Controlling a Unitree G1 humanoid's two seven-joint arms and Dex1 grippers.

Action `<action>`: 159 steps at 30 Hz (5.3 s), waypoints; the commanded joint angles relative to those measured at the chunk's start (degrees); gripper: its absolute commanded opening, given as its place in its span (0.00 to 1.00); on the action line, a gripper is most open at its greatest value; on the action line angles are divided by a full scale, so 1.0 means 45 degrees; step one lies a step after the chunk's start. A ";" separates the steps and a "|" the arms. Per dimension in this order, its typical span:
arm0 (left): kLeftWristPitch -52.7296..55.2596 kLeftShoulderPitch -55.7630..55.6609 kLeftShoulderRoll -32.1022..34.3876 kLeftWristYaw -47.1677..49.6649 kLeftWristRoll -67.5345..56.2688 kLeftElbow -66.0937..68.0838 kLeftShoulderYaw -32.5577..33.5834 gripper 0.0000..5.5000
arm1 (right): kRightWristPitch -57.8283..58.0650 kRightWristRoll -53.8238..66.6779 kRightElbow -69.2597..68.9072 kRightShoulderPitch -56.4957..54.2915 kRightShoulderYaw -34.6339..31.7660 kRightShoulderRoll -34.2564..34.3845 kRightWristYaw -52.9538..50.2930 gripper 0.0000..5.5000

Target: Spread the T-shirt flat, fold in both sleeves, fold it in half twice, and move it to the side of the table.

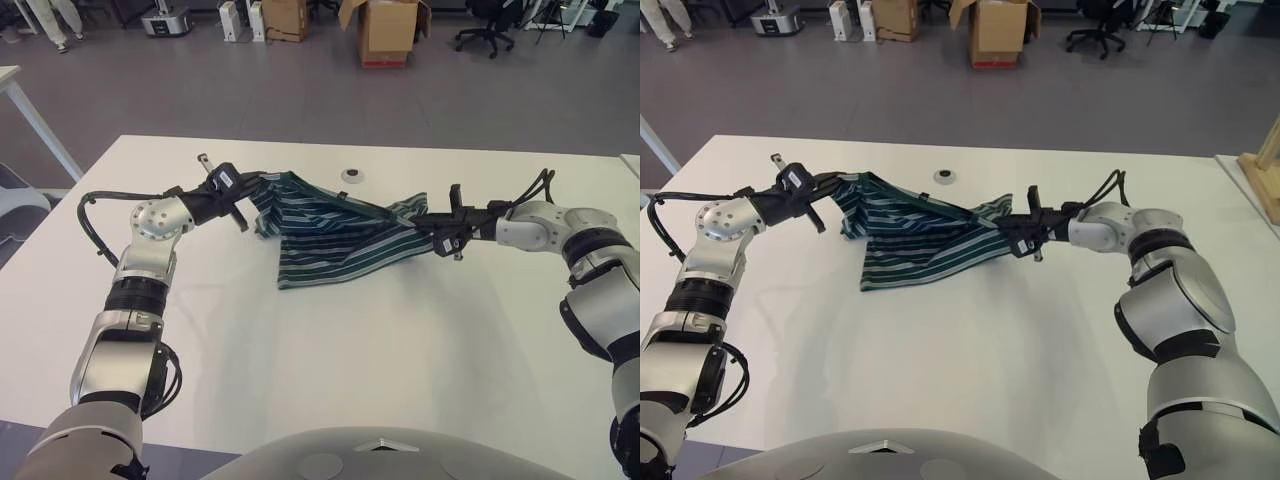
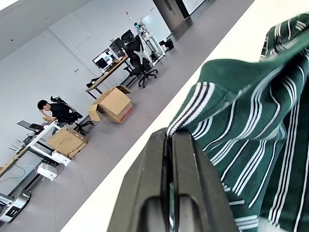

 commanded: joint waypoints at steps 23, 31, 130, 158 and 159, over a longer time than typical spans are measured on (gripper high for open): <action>0.0920 0.0989 -0.0683 -0.0341 -0.0378 -0.1920 -0.0387 0.00 | 0.3784 0.5323 -0.4445 0.3009 -0.3258 0.0284 0.8513 0.00; 0.0209 -0.2326 -0.0871 0.1111 -0.0724 0.0490 0.0974 0.00 | 1.0958 1.0999 -0.4509 0.0299 -0.8767 0.1836 0.6487 0.00; 0.6914 0.7498 0.5060 -0.5914 -0.1884 -0.3630 0.0638 0.48 | 2.5090 1.9425 -2.1469 1.2409 -1.2655 0.2435 0.4793 0.26; 1.0366 0.5597 0.6525 -0.8046 -0.4868 -0.7504 0.0851 0.01 | 2.4973 1.9159 -2.0969 1.2319 -1.2466 0.1863 0.5179 0.26; 1.0506 0.5640 0.6576 -0.8124 -0.4759 -0.8189 0.0499 0.01 | 2.4979 1.9162 -2.0975 1.2321 -1.2458 0.1846 0.5206 0.26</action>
